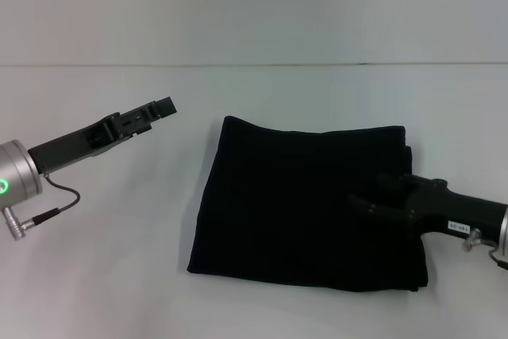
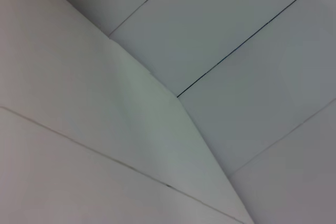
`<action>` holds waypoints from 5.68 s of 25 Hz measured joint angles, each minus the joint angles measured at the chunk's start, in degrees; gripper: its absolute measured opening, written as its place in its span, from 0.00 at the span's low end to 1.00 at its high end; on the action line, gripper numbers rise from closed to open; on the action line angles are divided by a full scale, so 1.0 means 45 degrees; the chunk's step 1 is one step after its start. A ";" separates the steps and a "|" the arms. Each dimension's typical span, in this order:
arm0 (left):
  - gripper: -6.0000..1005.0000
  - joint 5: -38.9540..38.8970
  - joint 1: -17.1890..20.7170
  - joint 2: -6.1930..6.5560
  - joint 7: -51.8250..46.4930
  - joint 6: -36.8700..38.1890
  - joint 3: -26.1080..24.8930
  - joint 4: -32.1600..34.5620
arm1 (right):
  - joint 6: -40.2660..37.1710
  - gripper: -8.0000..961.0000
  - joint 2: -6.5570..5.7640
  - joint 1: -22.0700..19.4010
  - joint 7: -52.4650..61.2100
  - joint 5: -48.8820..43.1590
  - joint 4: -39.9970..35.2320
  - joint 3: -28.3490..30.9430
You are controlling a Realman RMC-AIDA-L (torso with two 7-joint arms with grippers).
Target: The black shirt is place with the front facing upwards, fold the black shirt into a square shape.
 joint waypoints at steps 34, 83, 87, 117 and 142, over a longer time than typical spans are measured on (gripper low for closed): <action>0.86 0.4648 -0.2418 0.0806 -0.8064 -0.0756 0.3294 -0.0380 | -0.3074 0.85 0.0184 -0.2538 -0.5306 -0.0004 -0.0728 0.0952; 0.16 0.3845 -0.1948 -0.0040 -0.7261 -0.3296 0.1353 -0.0660 | -0.3279 0.84 0.0160 -0.2387 -0.5339 -0.0001 -0.0627 0.0927; 0.16 0.3841 -0.1240 -0.0204 -0.7158 -0.3193 0.0240 -0.0696 | -0.3275 0.84 0.0157 -0.2379 -0.5340 0.0040 -0.0643 0.0929; 0.71 0.2591 0.0811 0.0161 0.2375 0.2789 -0.0948 0.0718 | -0.3278 0.84 0.0146 -0.1682 -0.2676 0.0596 0.0124 0.3081; 0.93 0.2495 0.2220 -0.0611 0.9900 0.4750 -0.0404 0.1459 | 0.3367 0.84 -0.0744 0.2864 1.3975 -0.0010 0.0787 0.0834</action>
